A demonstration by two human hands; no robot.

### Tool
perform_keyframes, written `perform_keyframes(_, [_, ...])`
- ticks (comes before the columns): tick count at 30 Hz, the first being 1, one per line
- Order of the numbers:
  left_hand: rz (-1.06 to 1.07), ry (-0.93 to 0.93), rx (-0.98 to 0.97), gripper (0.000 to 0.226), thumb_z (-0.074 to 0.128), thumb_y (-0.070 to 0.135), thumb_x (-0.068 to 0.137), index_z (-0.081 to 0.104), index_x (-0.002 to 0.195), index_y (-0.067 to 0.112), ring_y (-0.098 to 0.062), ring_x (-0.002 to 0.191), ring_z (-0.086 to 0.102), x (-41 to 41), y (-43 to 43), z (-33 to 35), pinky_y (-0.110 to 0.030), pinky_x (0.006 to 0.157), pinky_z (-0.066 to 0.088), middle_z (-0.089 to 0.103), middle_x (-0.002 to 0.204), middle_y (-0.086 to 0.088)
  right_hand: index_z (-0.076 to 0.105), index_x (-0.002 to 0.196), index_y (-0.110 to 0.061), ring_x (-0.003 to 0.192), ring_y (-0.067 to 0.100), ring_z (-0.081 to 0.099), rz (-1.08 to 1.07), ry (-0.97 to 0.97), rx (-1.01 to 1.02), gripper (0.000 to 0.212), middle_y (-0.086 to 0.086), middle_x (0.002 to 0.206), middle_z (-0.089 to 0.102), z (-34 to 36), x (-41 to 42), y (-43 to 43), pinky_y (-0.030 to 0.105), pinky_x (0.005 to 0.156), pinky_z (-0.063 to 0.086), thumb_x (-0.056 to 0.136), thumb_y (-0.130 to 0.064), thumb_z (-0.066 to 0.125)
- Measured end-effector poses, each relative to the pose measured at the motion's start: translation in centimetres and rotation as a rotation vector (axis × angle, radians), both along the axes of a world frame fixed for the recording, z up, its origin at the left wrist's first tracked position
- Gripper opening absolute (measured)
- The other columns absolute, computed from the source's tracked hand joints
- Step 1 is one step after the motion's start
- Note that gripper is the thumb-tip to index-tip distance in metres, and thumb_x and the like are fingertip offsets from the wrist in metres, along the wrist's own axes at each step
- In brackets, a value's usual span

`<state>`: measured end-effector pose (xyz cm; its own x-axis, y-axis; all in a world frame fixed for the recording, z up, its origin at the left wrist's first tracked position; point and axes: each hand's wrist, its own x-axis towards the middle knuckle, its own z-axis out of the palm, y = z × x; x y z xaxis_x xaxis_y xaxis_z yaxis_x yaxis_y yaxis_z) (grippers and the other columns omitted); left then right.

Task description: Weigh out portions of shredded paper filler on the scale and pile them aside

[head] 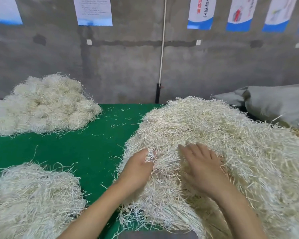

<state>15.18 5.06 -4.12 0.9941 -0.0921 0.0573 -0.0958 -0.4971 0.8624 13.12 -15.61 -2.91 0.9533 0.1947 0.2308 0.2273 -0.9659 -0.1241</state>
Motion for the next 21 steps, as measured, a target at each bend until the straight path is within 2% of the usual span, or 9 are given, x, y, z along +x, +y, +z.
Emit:
perform_keyframes(3, [0.000, -0.062, 0.132, 0.068, 0.050, 0.012, 0.092, 0.024, 0.153, 0.027, 0.007, 0.057, 0.058, -0.9, -0.6, -0.2, -0.015, 0.054, 0.052, 0.032, 0.156, 0.001, 0.055, 0.126, -0.028, 0.133, 0.026, 0.043, -0.032, 0.005, -0.099, 0.035, -0.004, 0.128, 0.058, -0.2, 2.0, 0.4, 0.046, 0.117, 0.026, 0.093, -0.018, 0.057])
perform_keyframes(5, [-0.038, -0.154, 0.335, 0.075, 0.054, 0.016, 0.087, 0.022, 0.154, 0.028, 0.001, 0.093, 0.060, -1.4, 0.0, -0.2, -0.024, 0.082, 0.052, 0.035, 0.155, 0.002, 0.066, 0.098, -0.023, 0.103, 0.023, 0.054, -0.004, -0.109, -0.115, 0.016, -0.003, 0.091, 0.062, -0.1, 1.4, 0.7, 0.048, 0.106, 0.041, 0.087, -0.011, 0.063])
perform_keyframes(7, [-0.041, -0.193, 0.528, 0.076, 0.057, 0.019, 0.085, 0.026, 0.153, 0.030, -0.015, 0.132, 0.044, -1.5, 0.8, -0.3, -0.037, 0.110, 0.039, 0.037, 0.154, -0.001, 0.064, 0.075, -0.020, 0.079, 0.019, 0.046, 0.041, -0.218, -0.084, 0.017, -0.008, 0.070, 0.053, 0.0, 0.2, 1.0, 0.046, 0.092, 0.045, 0.081, -0.005, 0.070])
perform_keyframes(11, [-0.061, -0.250, 0.609, 0.051, 0.057, 0.015, 0.091, 0.050, 0.141, 0.024, -0.024, 0.125, 0.050, -2.6, 1.0, -0.1, -0.039, 0.105, 0.044, 0.053, 0.133, -0.007, 0.055, 0.070, -0.021, 0.078, 0.017, 0.049, 0.102, -0.221, -0.054, 0.023, -0.007, 0.071, 0.058, 0.3, -1.6, 1.9, 0.041, 0.091, 0.039, 0.089, -0.021, 0.069])
perform_keyframes(13, [-0.017, -0.254, 0.376, 0.051, 0.048, 0.004, 0.092, 0.050, 0.140, 0.020, -0.022, 0.124, 0.053, -3.4, 0.6, 0.3, -0.038, 0.103, 0.048, 0.053, 0.138, -0.005, 0.054, 0.073, -0.023, 0.076, 0.014, 0.050, 0.158, -0.161, 0.027, 0.024, -0.009, 0.071, 0.055, 0.8, -2.8, 2.6, 0.037, 0.088, 0.044, 0.092, -0.030, 0.066])
perform_keyframes(15, [0.065, -0.180, -0.045, 0.045, 0.044, 0.006, 0.097, 0.049, 0.140, 0.016, -0.013, 0.114, 0.062, -4.0, 0.2, 1.2, -0.028, 0.091, 0.055, 0.056, 0.137, -0.005, 0.055, 0.077, -0.022, 0.070, 0.011, 0.051, 0.213, -0.138, 0.123, 0.020, -0.008, 0.072, 0.055, 1.0, -4.2, 3.6, 0.032, 0.075, 0.046, 0.096, -0.025, 0.061])
perform_keyframes(17, [0.091, -0.071, -0.354, 0.028, 0.044, 0.017, 0.102, 0.053, 0.128, 0.012, 0.000, 0.089, 0.068, -4.7, -0.4, 2.1, -0.017, 0.074, 0.056, 0.067, 0.112, 0.000, 0.059, 0.083, -0.018, 0.068, 0.007, 0.051, 0.239, -0.165, 0.272, 0.016, -0.006, 0.077, 0.060, 0.9, -5.3, 5.2, 0.026, 0.067, 0.040, 0.099, -0.019, 0.057])
perform_keyframes(18, [0.058, 0.010, -0.491, 0.023, 0.044, 0.023, 0.102, 0.053, 0.120, 0.011, -0.004, 0.081, 0.069, -5.0, -0.6, 2.3, -0.022, 0.076, 0.058, 0.066, 0.101, 0.000, 0.061, 0.087, -0.017, 0.069, 0.006, 0.051, 0.237, -0.174, 0.389, 0.014, -0.006, 0.081, 0.062, 0.8, -5.8, 6.1, 0.024, 0.067, 0.039, 0.099, -0.017, 0.055])
perform_keyframes(21, [-0.076, 0.212, -0.747, 0.042, 0.055, 0.047, 0.093, 0.058, 0.119, 0.015, -0.017, 0.092, 0.065, -5.9, -0.9, 2.6, -0.042, 0.093, 0.049, 0.067, 0.098, -0.005, 0.061, 0.095, -0.011, 0.071, 0.010, 0.053, 0.236, -0.089, 0.663, 0.015, 0.001, 0.086, 0.061, 0.5, -7.4, 9.0, 0.026, 0.063, 0.044, 0.100, -0.008, 0.047])
